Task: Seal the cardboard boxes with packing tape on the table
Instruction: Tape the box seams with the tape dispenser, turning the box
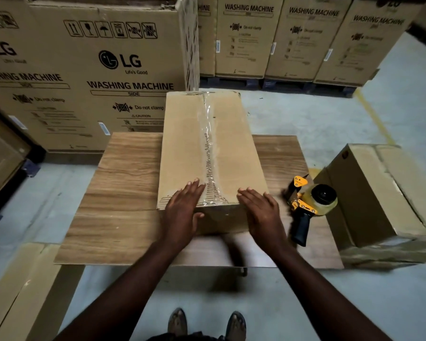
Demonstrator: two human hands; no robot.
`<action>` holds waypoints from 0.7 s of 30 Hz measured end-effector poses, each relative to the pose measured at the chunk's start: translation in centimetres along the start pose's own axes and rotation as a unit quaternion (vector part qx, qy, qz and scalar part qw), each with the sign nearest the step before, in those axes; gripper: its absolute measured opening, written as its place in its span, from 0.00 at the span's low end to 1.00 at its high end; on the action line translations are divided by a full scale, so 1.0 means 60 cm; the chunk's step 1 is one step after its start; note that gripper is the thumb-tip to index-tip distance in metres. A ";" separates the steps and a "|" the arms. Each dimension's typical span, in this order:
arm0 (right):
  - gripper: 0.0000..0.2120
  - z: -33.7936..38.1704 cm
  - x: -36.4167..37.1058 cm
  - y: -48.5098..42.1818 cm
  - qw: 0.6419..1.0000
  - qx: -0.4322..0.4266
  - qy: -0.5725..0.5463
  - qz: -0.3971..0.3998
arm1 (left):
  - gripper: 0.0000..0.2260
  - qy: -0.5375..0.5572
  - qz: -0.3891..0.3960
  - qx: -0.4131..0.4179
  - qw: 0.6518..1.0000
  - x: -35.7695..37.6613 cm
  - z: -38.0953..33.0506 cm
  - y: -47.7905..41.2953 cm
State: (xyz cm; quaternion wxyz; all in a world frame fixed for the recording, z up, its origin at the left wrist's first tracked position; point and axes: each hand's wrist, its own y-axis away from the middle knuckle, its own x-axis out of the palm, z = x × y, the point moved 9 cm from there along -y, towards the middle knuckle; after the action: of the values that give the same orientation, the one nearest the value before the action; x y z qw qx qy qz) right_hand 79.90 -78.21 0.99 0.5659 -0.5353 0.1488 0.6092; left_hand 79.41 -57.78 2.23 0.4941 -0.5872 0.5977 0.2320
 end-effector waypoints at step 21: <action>0.04 -0.397 0.136 0.225 0.469 0.666 -0.580 0.016 | 0.34 -0.006 0.003 -0.043 0.999 0.010 0.024 -0.003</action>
State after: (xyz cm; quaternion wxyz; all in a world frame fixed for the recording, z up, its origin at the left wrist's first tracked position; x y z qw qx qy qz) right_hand 81.68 -96.89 -20.53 0.6984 0.4811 0.1563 0.5063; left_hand 80.12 -56.85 1.18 0.4712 -0.6046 0.5860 0.2626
